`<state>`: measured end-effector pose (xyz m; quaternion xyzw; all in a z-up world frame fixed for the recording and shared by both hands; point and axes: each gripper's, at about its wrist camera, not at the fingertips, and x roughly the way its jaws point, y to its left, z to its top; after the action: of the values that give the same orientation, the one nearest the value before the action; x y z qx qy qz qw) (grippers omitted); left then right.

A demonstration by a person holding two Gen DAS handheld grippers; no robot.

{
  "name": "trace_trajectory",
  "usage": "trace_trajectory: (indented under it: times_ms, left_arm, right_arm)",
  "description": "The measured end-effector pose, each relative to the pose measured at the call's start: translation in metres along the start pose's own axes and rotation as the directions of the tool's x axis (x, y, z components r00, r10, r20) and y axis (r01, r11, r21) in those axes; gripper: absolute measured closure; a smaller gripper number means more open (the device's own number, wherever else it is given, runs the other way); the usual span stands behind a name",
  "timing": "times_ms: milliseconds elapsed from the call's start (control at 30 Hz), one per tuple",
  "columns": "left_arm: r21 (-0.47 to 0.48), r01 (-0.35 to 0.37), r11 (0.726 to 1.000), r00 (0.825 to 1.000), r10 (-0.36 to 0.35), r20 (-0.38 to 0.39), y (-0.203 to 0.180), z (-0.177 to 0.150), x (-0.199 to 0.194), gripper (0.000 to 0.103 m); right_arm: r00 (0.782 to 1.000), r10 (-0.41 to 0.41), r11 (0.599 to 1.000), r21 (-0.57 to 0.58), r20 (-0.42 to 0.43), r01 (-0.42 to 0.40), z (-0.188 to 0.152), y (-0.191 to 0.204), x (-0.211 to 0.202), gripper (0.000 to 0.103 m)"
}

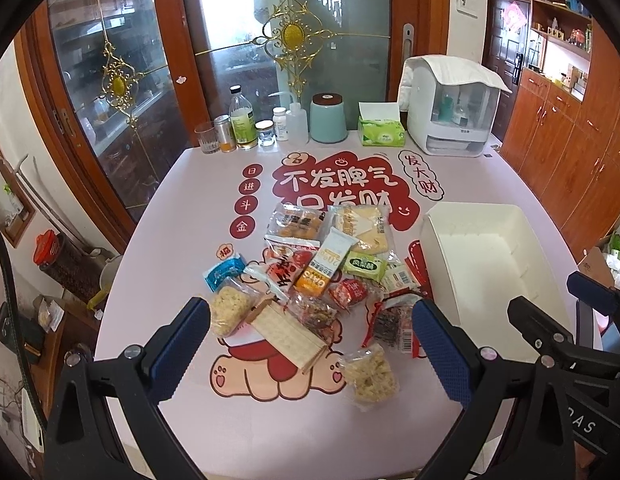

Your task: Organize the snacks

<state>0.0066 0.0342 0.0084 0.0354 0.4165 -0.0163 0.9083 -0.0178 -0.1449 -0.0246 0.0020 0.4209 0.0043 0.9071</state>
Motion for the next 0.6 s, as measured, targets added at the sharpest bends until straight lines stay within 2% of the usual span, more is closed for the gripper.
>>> trace_trajectory:
  times_ms: [233, 467, 600]
  left_arm:
    - [0.0, 0.007, 1.0, 1.0, -0.007, 0.007, 0.025, 0.006, 0.009, 0.003]
    - [-0.01, 0.016, 1.0, 0.999, -0.016, -0.049, 0.06, 0.009, 0.035, 0.003]
    - [0.016, 0.016, 1.0, 0.996, -0.015, -0.083, 0.083, 0.003, 0.059, 0.003]
  right_arm:
    - [1.0, 0.002, 1.0, 0.009, -0.011, -0.002, 0.007, 0.019, 0.008, 0.021]
    - [0.998, 0.023, 0.999, 0.026, -0.057, -0.022, 0.012, 0.041, 0.031, 0.021]
    - [0.996, 0.036, 0.999, 0.027, -0.086, -0.034, 0.012, 0.05, 0.05, 0.021]
